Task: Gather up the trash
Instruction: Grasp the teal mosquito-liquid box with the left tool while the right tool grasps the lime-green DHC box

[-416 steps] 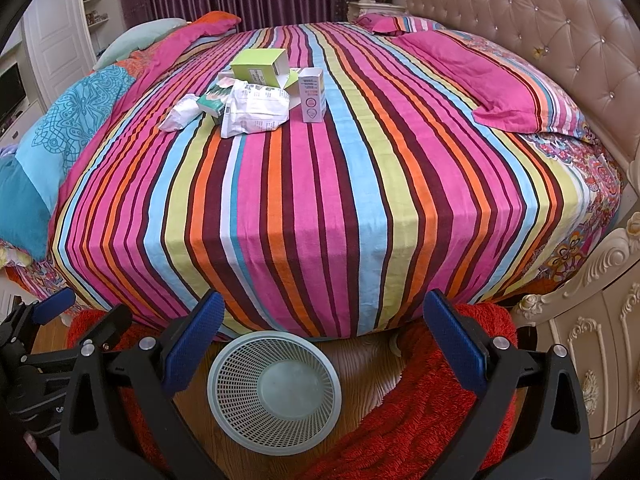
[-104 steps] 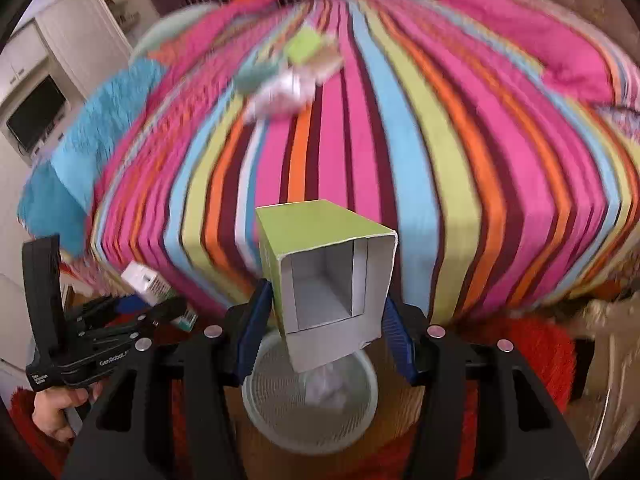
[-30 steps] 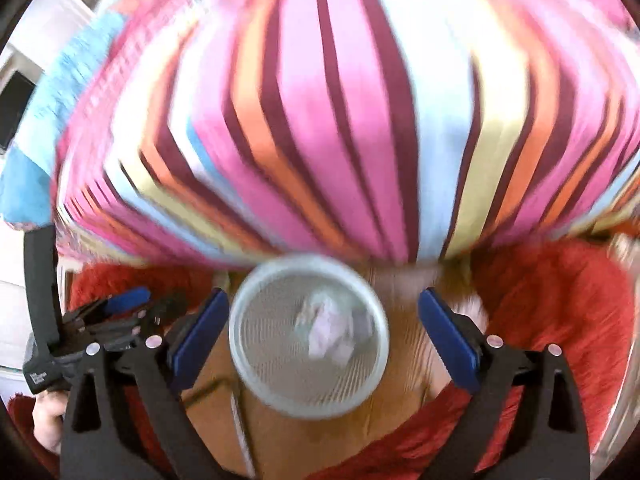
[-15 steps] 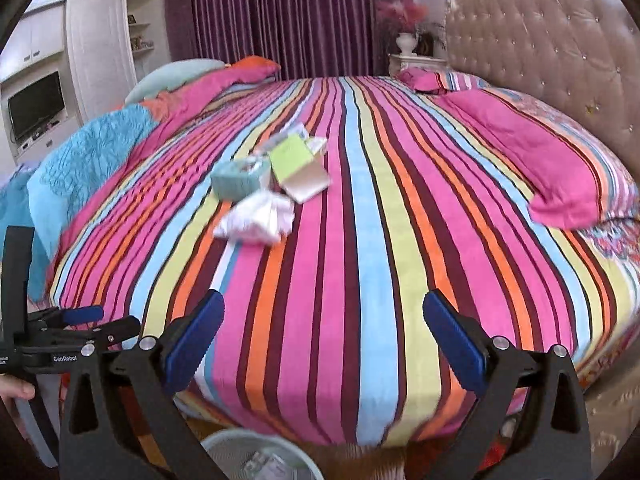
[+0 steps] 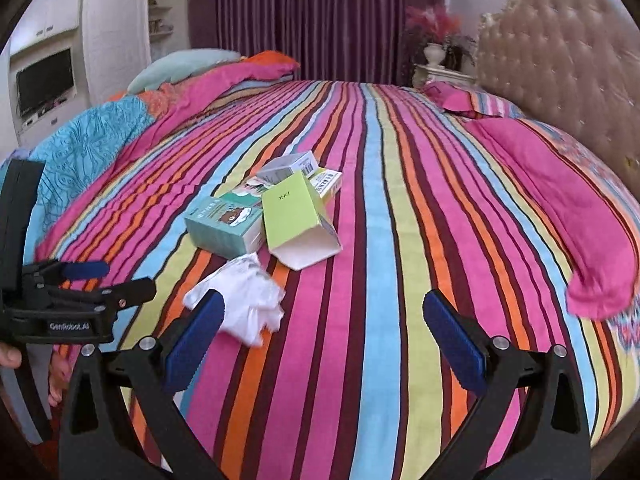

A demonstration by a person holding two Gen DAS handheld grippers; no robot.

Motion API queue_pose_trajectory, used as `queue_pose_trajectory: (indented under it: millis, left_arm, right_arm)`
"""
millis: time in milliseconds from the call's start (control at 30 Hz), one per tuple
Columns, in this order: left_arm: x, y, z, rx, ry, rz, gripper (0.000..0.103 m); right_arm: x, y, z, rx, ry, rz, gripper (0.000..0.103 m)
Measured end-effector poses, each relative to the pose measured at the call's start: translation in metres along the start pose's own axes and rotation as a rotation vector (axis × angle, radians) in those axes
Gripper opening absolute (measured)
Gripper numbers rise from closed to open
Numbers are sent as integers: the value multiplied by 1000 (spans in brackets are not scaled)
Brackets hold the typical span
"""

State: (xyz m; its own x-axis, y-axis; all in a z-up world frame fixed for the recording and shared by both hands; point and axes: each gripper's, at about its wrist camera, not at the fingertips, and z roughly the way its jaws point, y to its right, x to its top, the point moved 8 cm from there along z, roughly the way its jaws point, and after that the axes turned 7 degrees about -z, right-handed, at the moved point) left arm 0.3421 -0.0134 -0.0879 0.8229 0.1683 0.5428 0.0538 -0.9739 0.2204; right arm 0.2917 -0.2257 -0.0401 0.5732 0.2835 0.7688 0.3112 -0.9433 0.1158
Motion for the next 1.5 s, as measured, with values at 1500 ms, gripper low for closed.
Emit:
queue_pose_trajectory:
  millis: [1500]
  left_arm:
    - [64,26,110,-39,-238,93,90]
  right_arm:
    - [32,-6,133,2,-112,-222,79]
